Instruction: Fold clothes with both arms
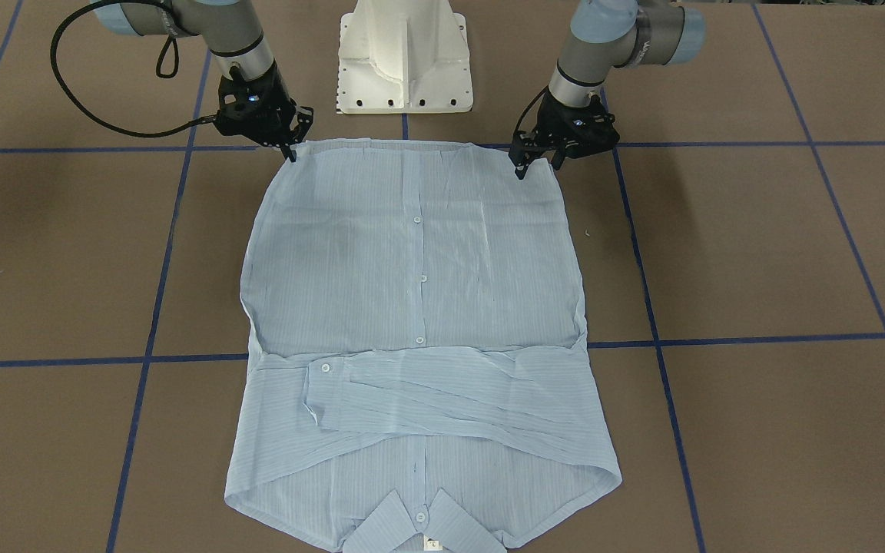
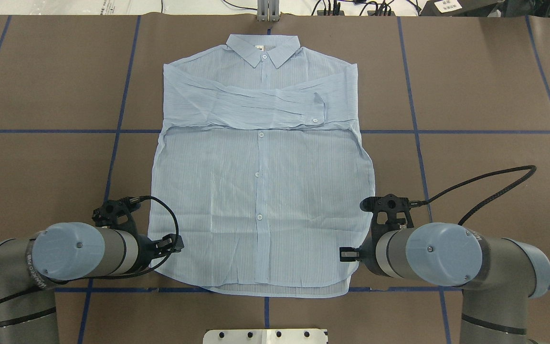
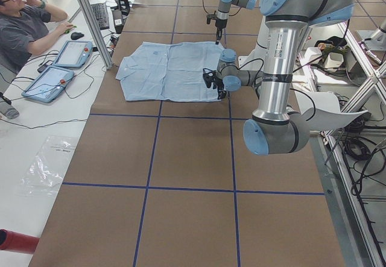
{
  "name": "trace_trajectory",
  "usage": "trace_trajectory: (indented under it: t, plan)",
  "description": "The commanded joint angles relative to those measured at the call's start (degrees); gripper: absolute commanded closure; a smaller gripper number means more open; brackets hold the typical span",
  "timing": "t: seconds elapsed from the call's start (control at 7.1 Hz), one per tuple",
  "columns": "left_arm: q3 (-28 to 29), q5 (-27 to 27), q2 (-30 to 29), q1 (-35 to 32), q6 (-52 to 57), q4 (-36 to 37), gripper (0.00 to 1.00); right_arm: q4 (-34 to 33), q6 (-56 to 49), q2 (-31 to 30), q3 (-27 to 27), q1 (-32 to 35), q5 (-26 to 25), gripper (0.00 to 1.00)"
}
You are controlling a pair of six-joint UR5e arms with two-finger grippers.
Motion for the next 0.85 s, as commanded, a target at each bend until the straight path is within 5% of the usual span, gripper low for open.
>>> trace_trajectory:
  t: [0.0,0.7]
  plan:
    - [0.9,0.0,-0.1,0.7,0.1,1.1,0.22,0.0,0.0,0.0,-0.1,0.0,-0.1,1.00]
    - [1.0,0.0,0.0,0.9,0.6,1.2,0.37,0.0,0.0,0.1,-0.1,0.3,-0.2,1.00]
